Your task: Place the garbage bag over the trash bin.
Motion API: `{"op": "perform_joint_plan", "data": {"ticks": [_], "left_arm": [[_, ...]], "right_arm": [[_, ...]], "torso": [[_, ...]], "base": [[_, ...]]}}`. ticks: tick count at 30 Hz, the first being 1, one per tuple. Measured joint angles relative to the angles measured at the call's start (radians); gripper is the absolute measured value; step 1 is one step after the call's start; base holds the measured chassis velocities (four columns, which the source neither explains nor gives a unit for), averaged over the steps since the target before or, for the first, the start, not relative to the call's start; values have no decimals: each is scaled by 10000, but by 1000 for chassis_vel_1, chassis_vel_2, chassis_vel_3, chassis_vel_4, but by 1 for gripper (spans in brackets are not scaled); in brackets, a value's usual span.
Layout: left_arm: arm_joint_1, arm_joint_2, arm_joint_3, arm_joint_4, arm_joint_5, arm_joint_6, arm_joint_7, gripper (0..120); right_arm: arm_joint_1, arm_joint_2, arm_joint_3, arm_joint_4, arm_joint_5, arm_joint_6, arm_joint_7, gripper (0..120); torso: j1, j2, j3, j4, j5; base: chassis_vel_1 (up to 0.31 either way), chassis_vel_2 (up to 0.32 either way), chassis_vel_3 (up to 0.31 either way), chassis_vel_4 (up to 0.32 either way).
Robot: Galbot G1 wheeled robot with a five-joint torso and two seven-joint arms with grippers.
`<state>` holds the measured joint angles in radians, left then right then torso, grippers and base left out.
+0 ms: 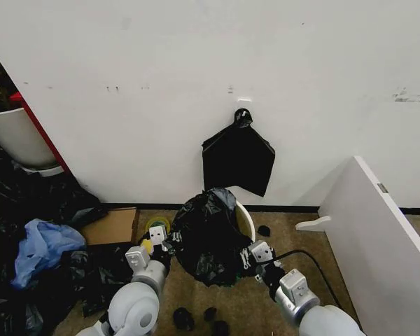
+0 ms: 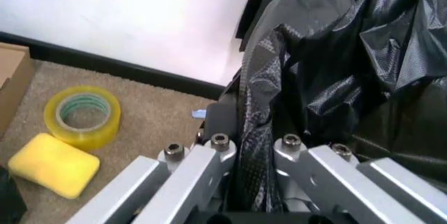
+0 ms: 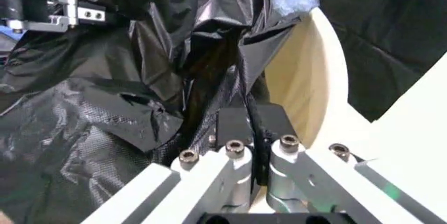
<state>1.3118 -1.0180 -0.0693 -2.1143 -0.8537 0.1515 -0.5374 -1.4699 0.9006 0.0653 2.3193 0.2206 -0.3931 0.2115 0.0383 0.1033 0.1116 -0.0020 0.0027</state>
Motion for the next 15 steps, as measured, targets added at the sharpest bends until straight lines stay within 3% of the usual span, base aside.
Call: {"op": "perform_joint_plan", "data": {"ticks": [15], "left_arm": [[173, 131, -266, 6, 338, -322, 425, 3]], "right_arm": [[-91, -136, 835, -643, -22, 725, 1012, 0]], "torso": [[0, -2, 0, 0, 1]], "base": [[0, 0, 0, 0]]}}
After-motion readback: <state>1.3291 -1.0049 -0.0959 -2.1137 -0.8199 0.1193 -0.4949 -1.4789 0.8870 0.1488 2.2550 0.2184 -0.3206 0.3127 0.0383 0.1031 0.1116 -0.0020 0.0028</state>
